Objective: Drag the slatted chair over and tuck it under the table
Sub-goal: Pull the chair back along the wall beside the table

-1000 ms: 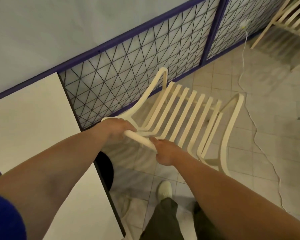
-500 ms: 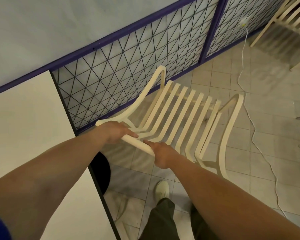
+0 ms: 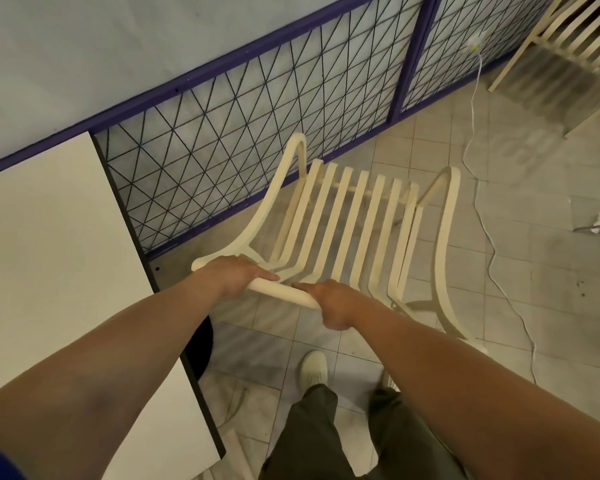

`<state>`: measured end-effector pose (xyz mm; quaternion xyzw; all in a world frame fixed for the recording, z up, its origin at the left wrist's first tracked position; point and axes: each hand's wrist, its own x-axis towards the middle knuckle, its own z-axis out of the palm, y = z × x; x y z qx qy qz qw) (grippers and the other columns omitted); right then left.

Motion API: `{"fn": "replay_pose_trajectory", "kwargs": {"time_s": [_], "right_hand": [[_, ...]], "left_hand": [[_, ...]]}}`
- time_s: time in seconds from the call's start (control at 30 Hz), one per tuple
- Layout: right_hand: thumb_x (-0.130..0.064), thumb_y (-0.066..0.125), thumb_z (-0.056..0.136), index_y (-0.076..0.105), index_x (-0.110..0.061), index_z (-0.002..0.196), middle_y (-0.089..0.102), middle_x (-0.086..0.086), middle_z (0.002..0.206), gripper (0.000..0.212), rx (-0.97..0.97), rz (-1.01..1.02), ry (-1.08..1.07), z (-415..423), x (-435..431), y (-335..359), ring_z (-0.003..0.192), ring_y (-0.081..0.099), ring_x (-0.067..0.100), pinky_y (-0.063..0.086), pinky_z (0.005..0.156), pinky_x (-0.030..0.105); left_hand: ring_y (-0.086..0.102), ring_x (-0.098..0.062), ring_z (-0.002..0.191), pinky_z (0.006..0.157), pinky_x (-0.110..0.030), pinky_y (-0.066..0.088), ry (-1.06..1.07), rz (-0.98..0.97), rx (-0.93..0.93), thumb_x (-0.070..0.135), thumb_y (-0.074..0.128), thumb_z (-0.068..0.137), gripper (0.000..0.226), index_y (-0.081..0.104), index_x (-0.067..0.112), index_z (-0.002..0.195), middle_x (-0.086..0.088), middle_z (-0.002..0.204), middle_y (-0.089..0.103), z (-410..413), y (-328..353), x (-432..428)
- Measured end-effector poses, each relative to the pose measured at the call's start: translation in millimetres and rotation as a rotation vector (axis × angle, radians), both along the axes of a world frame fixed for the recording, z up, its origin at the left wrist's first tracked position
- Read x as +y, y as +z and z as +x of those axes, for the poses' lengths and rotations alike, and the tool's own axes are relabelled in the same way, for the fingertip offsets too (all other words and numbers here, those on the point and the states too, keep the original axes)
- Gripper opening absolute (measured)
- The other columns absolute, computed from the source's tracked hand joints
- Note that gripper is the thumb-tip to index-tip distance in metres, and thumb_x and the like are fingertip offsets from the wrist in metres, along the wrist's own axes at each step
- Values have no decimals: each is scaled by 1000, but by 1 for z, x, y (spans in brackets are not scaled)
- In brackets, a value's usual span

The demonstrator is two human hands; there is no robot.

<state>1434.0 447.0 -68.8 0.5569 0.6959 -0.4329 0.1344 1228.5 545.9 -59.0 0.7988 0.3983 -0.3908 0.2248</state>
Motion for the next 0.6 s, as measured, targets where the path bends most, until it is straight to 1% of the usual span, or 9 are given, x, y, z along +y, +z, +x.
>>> {"fn": "replay_pose_trajectory", "kwargs": {"time_s": [0.07,0.13,0.27,0.37,0.5,0.6], "right_hand": [[1,61,87,19,-37,155,52,12,130,89,-6,-11,27,9,-4,2,109,57,29,45,83,33],[1,62,86,20,-40,154,52,10,131,90,-9,-21,47,18,-8,3,109,56,28,45,85,33],[1,62,87,20,-46,153,52,7,127,91,-31,-43,105,36,-15,7,105,56,25,45,82,32],[3,61,88,22,-45,153,53,6,127,90,-58,-41,144,50,-20,9,106,56,25,45,84,31],[4,62,87,23,-48,151,54,5,128,92,-73,-38,161,69,-25,9,108,56,25,47,91,35],[6,61,86,24,-51,150,55,4,129,93,-84,-40,162,81,-26,10,109,56,24,46,93,35]], "left_hand": [[58,-25,109,85,-32,46,27,1,-31,0,54,94,84,30,62,145,-3,134,51,2,-5,-11],[58,-24,111,87,-32,47,59,1,-62,-1,55,92,84,31,59,147,-2,137,51,4,-8,-23],[56,-24,113,92,-36,49,114,-6,-79,0,57,92,85,29,56,149,-3,138,52,16,-12,-49],[56,-25,116,94,-38,49,171,-6,-111,1,55,93,82,30,55,149,-4,139,52,27,-13,-65],[55,-26,113,92,-37,49,203,9,-127,3,54,94,79,30,51,151,-5,131,54,44,-14,-82],[55,-28,113,93,-38,48,222,5,-136,3,52,95,77,29,49,152,-6,128,54,56,-13,-91]]}}
